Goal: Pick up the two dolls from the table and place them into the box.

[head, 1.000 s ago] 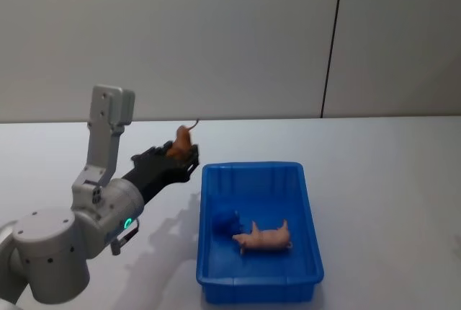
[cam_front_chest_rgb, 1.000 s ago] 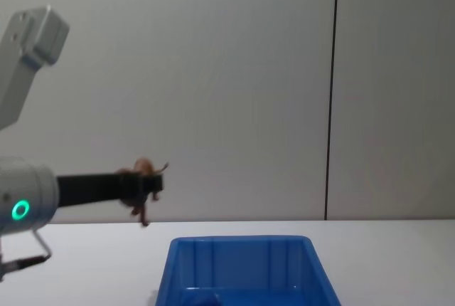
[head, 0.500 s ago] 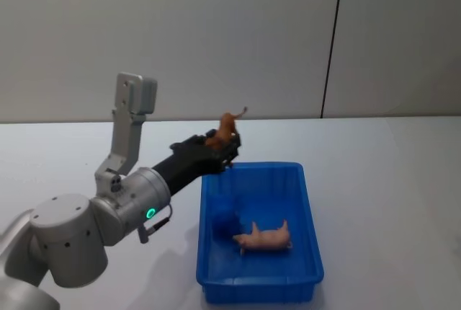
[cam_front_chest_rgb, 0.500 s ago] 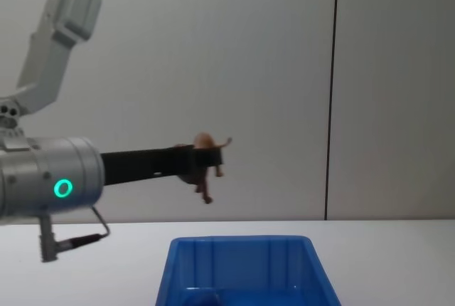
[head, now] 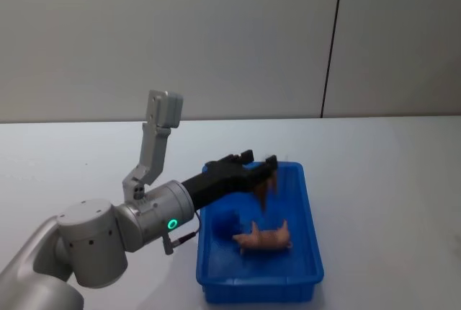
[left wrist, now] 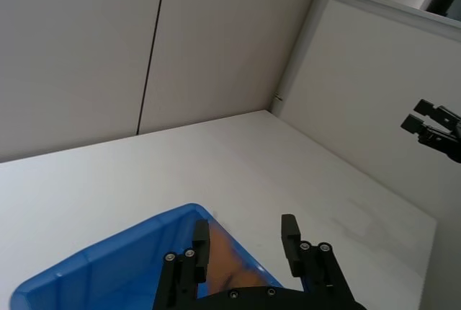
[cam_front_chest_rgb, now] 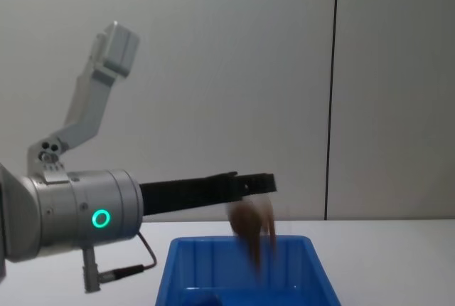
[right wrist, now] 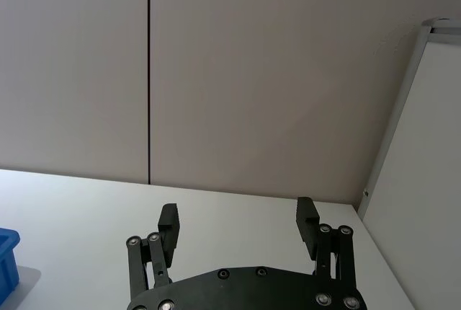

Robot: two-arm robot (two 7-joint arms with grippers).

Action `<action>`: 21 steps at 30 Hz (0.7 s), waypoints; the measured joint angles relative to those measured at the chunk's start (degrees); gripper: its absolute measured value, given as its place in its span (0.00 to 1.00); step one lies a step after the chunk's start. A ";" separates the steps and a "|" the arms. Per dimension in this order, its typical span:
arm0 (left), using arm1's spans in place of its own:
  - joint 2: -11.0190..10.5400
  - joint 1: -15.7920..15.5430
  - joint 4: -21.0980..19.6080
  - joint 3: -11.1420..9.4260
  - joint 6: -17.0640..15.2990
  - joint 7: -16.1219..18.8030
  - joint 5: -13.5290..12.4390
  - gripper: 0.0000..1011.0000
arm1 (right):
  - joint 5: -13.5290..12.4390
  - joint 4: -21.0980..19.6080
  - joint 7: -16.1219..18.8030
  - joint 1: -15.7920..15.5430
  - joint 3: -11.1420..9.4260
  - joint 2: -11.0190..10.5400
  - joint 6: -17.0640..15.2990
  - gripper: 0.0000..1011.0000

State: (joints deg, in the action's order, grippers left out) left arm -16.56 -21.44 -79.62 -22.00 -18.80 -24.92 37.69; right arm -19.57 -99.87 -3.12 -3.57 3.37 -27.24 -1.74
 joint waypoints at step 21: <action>0.41 -0.49 0.83 -0.53 3.44 -1.62 -0.53 0.99 | 0.00 0.00 0.00 0.00 0.00 0.00 0.00 0.99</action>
State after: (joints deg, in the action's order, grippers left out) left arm -16.15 -21.93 -78.79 -22.54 -15.36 -26.55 37.16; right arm -19.57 -99.87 -3.12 -3.57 3.37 -27.24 -1.74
